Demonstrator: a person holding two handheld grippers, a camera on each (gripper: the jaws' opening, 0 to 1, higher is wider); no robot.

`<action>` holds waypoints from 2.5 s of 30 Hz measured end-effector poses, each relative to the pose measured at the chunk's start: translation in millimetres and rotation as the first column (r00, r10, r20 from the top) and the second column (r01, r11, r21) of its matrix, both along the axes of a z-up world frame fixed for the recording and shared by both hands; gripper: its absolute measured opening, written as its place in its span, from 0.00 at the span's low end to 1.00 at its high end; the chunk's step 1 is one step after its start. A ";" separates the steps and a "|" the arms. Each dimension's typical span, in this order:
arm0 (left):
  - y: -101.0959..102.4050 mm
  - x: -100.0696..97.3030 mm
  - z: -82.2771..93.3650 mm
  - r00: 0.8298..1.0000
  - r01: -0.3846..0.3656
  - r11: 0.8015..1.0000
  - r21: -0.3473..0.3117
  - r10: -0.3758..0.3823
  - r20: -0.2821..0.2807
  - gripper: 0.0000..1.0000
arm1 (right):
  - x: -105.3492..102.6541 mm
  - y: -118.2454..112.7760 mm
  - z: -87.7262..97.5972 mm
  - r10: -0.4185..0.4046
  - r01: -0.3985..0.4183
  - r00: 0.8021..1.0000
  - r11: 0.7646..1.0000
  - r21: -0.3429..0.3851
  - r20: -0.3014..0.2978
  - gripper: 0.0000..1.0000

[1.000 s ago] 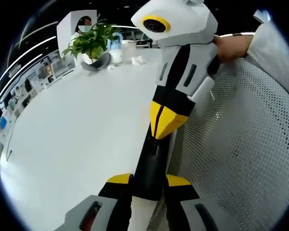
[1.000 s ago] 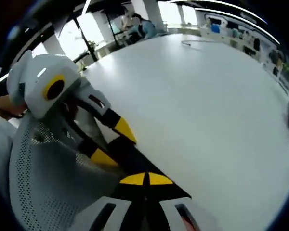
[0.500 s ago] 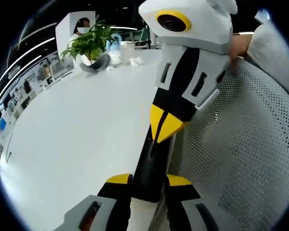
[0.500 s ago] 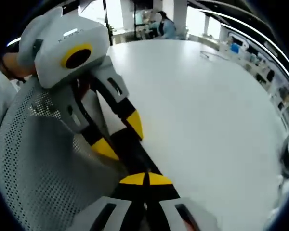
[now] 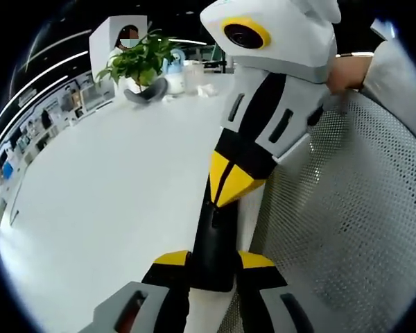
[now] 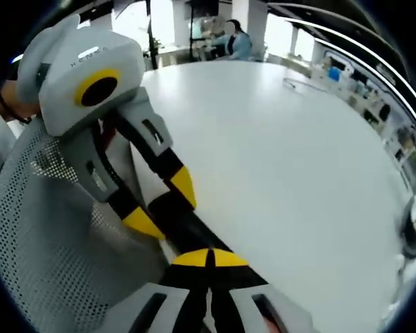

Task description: Press the specified remote control buttons in sequence, fully releasing each button before pressing the next.

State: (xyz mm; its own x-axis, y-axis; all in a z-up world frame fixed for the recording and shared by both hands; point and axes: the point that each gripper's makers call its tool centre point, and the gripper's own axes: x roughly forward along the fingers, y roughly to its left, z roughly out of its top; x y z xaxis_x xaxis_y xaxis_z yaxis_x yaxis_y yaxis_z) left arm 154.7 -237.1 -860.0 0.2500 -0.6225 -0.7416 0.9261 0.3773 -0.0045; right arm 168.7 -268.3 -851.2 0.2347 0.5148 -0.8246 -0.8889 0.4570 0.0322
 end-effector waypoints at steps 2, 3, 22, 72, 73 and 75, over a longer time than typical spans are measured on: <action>-0.1 -0.1 0.1 1.000 0.000 1.000 0.001 0.000 0.000 0.25 | 0.0 0.2 0.1 -0.003 0.003 1.000 1.000 0.012 0.002 0.00; -0.1 -0.1 0.2 1.000 0.000 1.000 0.002 0.000 -0.001 0.25 | 0.9 0.8 0.3 -0.010 0.010 1.000 1.000 0.014 -0.005 0.00; 0.2 -0.2 -0.1 1.000 0.007 1.000 0.004 -0.007 -0.003 0.24 | -0.9 -2.1 3.0 -0.203 0.234 0.947 0.967 0.103 -0.247 0.00; -1.4 -1.4 0.2 1.000 0.018 1.000 -0.014 -0.018 0.001 0.25 | -13.6 -1.9 -1.1 -0.159 0.181 0.954 0.981 0.066 -0.255 0.00; -1.5 -1.4 0.2 1.000 0.018 1.000 -0.015 -0.018 0.001 0.25 | -13.8 -1.9 -1.1 -0.162 0.184 0.952 0.981 0.066 -0.259 0.00; -1.5 -1.3 0.1 1.000 0.017 1.000 -0.016 -0.017 0.002 0.25 | -14.0 -1.8 -1.1 -0.159 0.181 0.953 0.981 0.063 -0.257 0.00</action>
State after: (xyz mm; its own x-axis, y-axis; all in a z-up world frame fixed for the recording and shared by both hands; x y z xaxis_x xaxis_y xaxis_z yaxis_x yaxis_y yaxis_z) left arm 153.4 -238.6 -859.8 0.2405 -0.6383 -0.7313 0.9323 0.3615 -0.0089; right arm 154.7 -270.1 -852.3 0.1174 0.5560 -0.8228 -0.7566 0.5868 0.2885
